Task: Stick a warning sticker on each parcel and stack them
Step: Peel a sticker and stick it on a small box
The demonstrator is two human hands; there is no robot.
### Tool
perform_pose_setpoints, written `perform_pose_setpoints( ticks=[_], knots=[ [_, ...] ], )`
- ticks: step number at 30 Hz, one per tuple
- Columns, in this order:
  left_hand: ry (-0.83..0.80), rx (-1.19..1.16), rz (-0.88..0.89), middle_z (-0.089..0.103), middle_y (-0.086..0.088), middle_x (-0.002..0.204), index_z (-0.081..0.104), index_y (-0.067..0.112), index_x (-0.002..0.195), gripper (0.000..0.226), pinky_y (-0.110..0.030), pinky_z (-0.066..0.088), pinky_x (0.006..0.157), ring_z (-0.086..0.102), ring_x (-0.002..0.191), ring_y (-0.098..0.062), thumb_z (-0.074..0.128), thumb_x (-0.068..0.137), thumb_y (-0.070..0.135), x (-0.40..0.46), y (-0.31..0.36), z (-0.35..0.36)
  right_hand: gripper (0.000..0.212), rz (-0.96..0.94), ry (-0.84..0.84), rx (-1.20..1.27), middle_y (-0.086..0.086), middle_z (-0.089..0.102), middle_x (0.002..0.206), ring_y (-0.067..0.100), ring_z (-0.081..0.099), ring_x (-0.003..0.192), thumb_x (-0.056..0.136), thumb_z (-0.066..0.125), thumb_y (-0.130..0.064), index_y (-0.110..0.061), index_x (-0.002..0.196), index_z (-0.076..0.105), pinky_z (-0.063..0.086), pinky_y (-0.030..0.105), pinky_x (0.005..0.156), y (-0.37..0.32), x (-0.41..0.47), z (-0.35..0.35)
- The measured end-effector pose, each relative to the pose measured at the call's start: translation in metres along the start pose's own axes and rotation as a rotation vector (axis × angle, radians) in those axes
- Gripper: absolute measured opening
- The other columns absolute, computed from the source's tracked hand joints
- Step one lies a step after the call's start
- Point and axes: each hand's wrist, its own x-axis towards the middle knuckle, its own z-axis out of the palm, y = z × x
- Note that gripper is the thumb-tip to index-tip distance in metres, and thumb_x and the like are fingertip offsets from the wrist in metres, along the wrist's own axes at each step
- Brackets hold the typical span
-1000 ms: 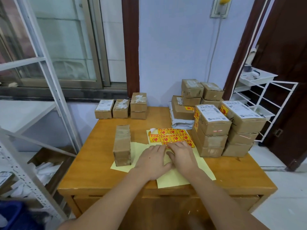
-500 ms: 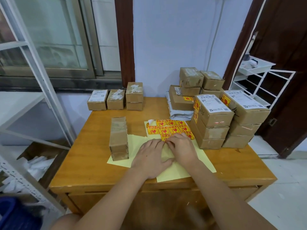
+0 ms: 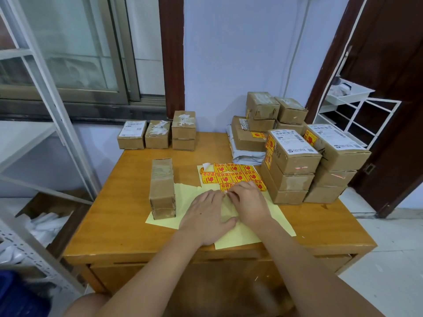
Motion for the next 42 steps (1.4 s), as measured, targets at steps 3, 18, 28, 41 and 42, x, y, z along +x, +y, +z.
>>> perform_pose_setpoints(
  ticks=[3,18,28,41,42],
  knots=[
    [-0.018,0.020,-0.002,0.031,0.005,0.162,0.034,0.023,0.154,0.078,-0.035,0.015,0.126,0.020,0.152,-0.014,0.040,0.093,0.072,0.000,0.000,0.000,0.019,0.001,0.006,-0.015,-0.003,0.068,0.095,0.020,0.048,0.093,0.102,0.058,-0.025,-0.017,0.099,0.074,0.047,0.036,0.081,-0.001,-0.001,0.000],
    [-0.017,0.005,-0.007,0.030,0.005,0.164,0.039,0.025,0.152,0.073,-0.034,0.014,0.125,0.020,0.152,-0.013,0.041,0.095,0.070,0.002,0.001,-0.003,0.019,0.013,0.108,0.016,-0.002,0.066,0.081,0.021,0.051,0.089,0.102,0.056,-0.027,-0.013,0.094,0.067,0.042,0.034,0.065,-0.001,-0.004,-0.002],
    [0.136,-0.362,-0.168,0.062,0.007,0.124,0.052,0.024,0.130,0.029,-0.028,0.047,0.094,0.058,0.116,-0.013,0.051,0.106,0.041,0.004,-0.004,-0.009,0.009,-0.231,0.250,-0.034,-0.004,0.064,0.092,0.020,0.051,0.084,0.097,0.065,-0.022,-0.016,0.097,0.072,0.040,0.025,0.065,-0.005,-0.010,-0.003],
    [0.178,-0.466,-0.154,0.056,0.008,0.134,0.058,0.018,0.146,0.039,-0.030,0.045,0.107,0.055,0.120,-0.010,0.048,0.109,0.027,0.006,-0.010,-0.009,0.014,-0.343,0.274,-0.032,-0.001,0.060,0.091,0.019,0.049,0.080,0.094,0.069,-0.030,-0.018,0.096,0.075,0.036,0.023,0.067,-0.003,-0.011,0.002],
    [0.196,-0.480,-0.162,0.057,0.007,0.133,0.059,0.018,0.144,0.038,-0.031,0.045,0.107,0.056,0.118,-0.010,0.049,0.109,0.027,0.005,-0.010,-0.010,0.017,-0.334,0.275,-0.021,-0.001,0.060,0.091,0.018,0.049,0.081,0.095,0.065,-0.032,-0.018,0.097,0.075,0.036,0.023,0.069,-0.004,-0.011,0.002]
  ],
)
